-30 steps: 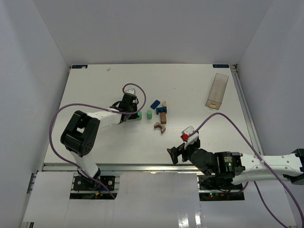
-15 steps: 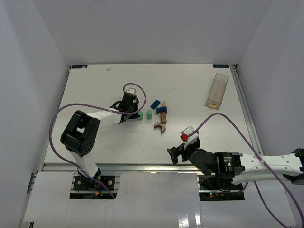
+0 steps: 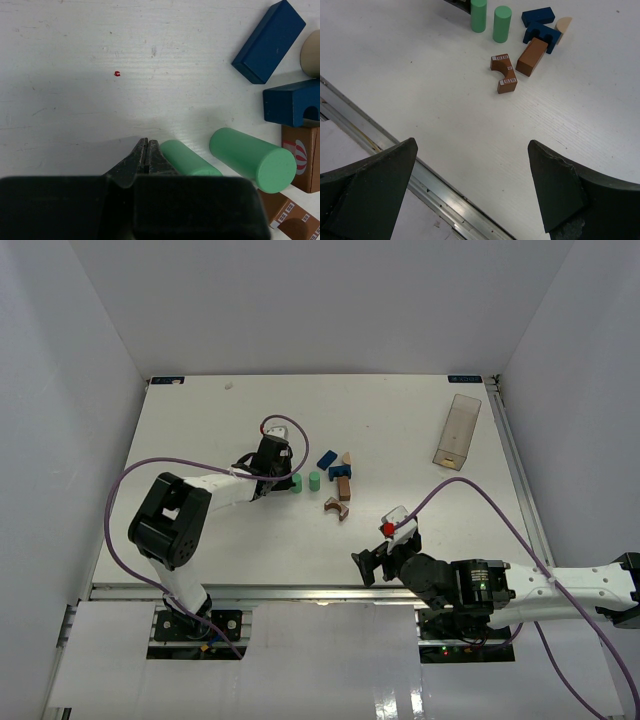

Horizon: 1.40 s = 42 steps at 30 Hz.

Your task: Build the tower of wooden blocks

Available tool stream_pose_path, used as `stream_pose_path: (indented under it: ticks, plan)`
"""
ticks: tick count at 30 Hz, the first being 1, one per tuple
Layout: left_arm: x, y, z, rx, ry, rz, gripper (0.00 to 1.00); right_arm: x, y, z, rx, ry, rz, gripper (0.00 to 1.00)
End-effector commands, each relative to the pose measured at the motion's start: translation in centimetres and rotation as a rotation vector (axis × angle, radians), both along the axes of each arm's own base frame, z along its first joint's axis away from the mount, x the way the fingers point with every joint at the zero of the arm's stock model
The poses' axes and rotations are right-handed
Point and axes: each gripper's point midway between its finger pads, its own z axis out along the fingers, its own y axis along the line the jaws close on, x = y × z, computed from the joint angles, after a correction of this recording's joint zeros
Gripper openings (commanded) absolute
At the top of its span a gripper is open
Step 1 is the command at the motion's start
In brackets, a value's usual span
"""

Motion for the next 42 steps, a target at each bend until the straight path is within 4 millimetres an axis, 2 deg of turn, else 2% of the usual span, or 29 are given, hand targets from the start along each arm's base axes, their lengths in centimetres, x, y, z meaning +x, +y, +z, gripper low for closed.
stream_pose_path:
  ticks: [1,26,36,39,42]
  plan:
    - [0.6,-1.0,0.8,-0.024,-0.026,-0.017,0.00,0.1,0.4,1.5,0.055,0.003,-0.016,0.98]
    - [0.7,-1.0,1.3,-0.027,-0.045,-0.014,0.00,0.1,0.4,1.5,0.053,0.003,-0.016,0.98]
    - [0.6,-1.0,0.7,-0.019,-0.033,-0.023,0.00,0.1,0.5,1.5,0.048,0.003,-0.018,0.98]
    - [0.4,-0.7,1.0,-0.014,-0.040,-0.010,0.00,0.2,0.5,1.4,0.046,0.001,-0.023,0.98]
    - [0.0,1.4,1.6,0.026,-0.042,0.094,0.00,0.6,0.3,1.9,0.069,-0.001,-0.064,0.98]
